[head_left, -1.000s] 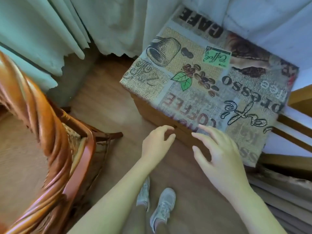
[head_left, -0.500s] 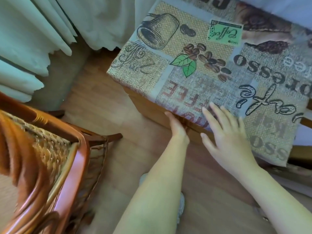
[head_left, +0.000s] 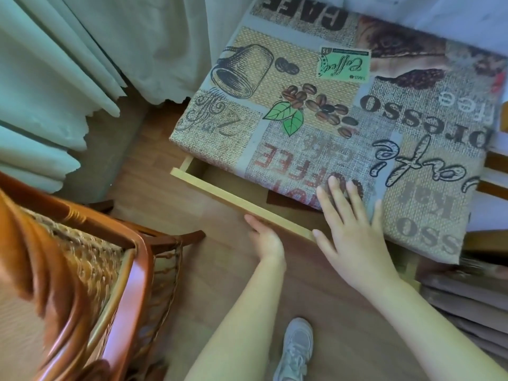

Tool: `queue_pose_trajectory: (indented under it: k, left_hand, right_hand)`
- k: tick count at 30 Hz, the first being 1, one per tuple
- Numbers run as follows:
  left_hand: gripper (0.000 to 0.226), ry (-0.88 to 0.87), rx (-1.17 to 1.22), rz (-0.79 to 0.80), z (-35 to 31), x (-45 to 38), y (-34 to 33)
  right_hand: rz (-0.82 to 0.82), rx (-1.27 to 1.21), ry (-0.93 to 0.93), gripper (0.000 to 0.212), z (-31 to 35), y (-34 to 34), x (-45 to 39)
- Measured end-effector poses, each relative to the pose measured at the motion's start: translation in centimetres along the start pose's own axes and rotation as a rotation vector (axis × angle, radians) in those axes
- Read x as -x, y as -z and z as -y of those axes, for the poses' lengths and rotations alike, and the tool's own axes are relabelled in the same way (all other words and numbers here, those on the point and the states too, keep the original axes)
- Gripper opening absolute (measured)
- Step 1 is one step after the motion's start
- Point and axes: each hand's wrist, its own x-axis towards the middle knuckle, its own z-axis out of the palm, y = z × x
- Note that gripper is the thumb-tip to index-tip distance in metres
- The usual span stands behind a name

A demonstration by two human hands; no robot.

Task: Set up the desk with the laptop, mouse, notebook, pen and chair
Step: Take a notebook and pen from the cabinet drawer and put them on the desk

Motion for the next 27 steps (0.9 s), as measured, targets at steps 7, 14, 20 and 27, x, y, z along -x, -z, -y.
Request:
queue_pose_trajectory:
  k: [7, 14, 20, 27]
  left_hand:
    - [0.035, -1.613, -1.052, -0.137, -6.2, 2.5, 4.9]
    - [0.056, -2.029, -1.584, 0.053, -7.9, -0.7, 7.8]
    - [0.054, -1.976, -1.551, 0.125, -7.9, -0.4, 7.7]
    - [0.055, -1.963, -1.541, 0.130, -7.2, 0.7, 8.9]
  right_hand:
    - [0.028, 0.016, -0.054, 0.067, 1.4, -0.6, 1.2]
    - [0.016, 0.040, -0.104, 0.069, 2.4, -2.0, 1.9]
    - [-0.018, 0.049, -0.132, 0.070, 3.1, -2.3, 1.8]
    - [0.012, 0.019, -0.161, 0.069, 3.5, -1.9, 2.0]
